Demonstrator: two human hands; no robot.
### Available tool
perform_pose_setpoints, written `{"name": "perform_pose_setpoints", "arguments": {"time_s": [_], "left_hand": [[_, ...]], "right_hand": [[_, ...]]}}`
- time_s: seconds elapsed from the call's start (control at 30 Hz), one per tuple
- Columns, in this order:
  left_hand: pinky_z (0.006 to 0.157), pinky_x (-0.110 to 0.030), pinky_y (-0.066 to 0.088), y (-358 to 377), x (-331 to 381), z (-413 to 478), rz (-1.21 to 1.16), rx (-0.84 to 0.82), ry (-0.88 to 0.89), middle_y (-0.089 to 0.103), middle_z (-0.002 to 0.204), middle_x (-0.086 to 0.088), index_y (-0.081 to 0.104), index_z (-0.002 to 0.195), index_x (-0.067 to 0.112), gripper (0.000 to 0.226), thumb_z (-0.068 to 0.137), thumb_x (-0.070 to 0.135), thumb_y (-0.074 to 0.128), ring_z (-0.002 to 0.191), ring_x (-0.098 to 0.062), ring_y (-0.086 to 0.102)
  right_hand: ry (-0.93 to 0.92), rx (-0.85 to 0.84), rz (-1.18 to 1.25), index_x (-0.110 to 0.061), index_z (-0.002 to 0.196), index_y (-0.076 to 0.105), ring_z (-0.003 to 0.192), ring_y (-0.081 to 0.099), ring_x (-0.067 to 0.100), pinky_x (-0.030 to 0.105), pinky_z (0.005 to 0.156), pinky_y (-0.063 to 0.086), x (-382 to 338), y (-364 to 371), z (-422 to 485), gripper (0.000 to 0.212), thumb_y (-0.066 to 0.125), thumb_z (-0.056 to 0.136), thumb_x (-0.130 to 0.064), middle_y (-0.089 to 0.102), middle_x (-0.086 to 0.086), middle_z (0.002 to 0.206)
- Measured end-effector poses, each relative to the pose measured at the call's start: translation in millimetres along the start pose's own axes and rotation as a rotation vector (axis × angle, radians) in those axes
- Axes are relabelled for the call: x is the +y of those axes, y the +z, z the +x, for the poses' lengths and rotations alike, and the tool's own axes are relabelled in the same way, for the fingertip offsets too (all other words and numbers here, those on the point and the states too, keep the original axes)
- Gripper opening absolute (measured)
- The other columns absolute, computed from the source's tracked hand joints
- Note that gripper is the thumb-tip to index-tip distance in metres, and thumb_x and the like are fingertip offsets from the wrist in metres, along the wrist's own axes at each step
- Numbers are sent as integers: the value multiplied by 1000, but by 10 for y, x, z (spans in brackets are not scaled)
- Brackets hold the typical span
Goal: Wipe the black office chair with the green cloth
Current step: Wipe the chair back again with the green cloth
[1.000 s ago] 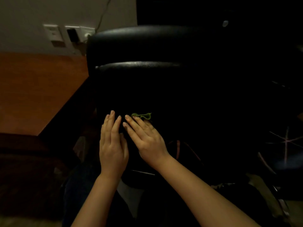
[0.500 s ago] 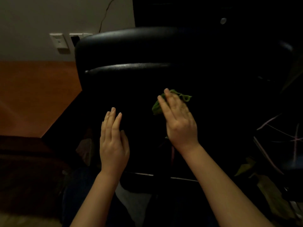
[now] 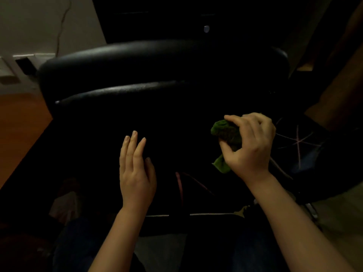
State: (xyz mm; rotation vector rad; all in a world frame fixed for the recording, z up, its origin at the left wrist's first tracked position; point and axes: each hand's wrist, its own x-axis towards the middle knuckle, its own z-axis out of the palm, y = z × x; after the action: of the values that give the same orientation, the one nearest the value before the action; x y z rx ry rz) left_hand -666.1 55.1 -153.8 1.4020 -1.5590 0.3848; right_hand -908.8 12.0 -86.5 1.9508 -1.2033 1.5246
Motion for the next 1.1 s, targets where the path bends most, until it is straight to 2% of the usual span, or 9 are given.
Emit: {"name": "perform_pose_setpoints", "arguments": {"time_s": [0.17, 0.3, 0.33, 0.4, 0.5, 0.6, 0.77, 0.97, 1.1], "left_hand": [[121, -37, 21, 100, 103, 101, -55, -14, 84, 36, 151, -15, 44, 137, 0, 40, 99, 11, 44, 146, -28, 25], [121, -37, 22, 150, 145, 136, -105, -19, 94, 36, 151, -15, 47, 136, -2, 40, 98, 9, 46, 146, -28, 26], [121, -38, 22, 161, 147, 138, -119, -26, 95, 37, 150, -15, 47, 135, -2, 40, 97, 9, 46, 146, -28, 27], [120, -40, 24, 185, 146, 136, -140, -37, 107, 37, 150, -16, 48, 135, -3, 40, 97, 7, 47, 146, -29, 27], [119, -42, 26, 228, 135, 138, -176, -54, 132, 35, 151, -14, 46, 136, -1, 41, 96, 6, 47, 146, -28, 26], [119, -42, 26, 257, 106, 138, -214, -71, 133, 36, 151, -14, 47, 136, -1, 41, 95, 6, 49, 146, -27, 26], [121, -35, 21, 298, 23, 122, -277, -120, 137, 36, 152, -13, 45, 137, 3, 41, 97, 13, 46, 147, -24, 24], [119, -42, 25, 377, -81, 105, -303, -173, 154, 37, 153, -13, 44, 140, 4, 44, 98, 14, 40, 147, -25, 25], [115, -50, 30, 429, -220, 101, -304, -235, 149, 33, 155, -12, 41, 144, 4, 49, 95, 12, 41, 148, -25, 23]], "right_hand": [[97, 58, 39, -7, 105, 56, 96, 51, 28, 38, 95, 39, -10, -262, 62, 33, 67, 77, -20, 60, 20, 96], [260, 293, -19, -11, 110, 47, 97, 50, 26, 5, 89, 33, 25, -453, 212, 37, 67, 79, -2, 51, 24, 103], [263, 338, -50, -12, 110, 47, 97, 50, 24, 6, 90, 33, 42, -475, 252, 38, 67, 80, -1, 50, 24, 104], [269, 356, -110, -14, 112, 46, 100, 48, 22, 19, 92, 40, 53, -463, 295, 36, 69, 84, -10, 48, 22, 108], [211, 212, -280, -14, 122, 49, 105, 47, 29, 38, 94, 40, -2, -325, 171, 38, 60, 93, -35, 43, 13, 119], [115, 160, -344, -10, 131, 53, 114, 49, 29, 35, 101, 37, -77, -183, -101, 34, 48, 98, -20, 47, 9, 130], [129, 129, -312, -6, 127, 62, 114, 57, 27, 28, 106, 38, -309, -10, -354, 34, 52, 95, -1, 62, 10, 126], [125, -127, -254, -8, 129, 62, 117, 59, 23, 28, 107, 40, -661, 312, -434, 39, 57, 90, -2, 61, 6, 131], [127, -255, -196, -7, 134, 56, 128, 51, 24, 30, 111, 37, -804, 526, -512, 44, 59, 91, -11, 54, 7, 140]]}}
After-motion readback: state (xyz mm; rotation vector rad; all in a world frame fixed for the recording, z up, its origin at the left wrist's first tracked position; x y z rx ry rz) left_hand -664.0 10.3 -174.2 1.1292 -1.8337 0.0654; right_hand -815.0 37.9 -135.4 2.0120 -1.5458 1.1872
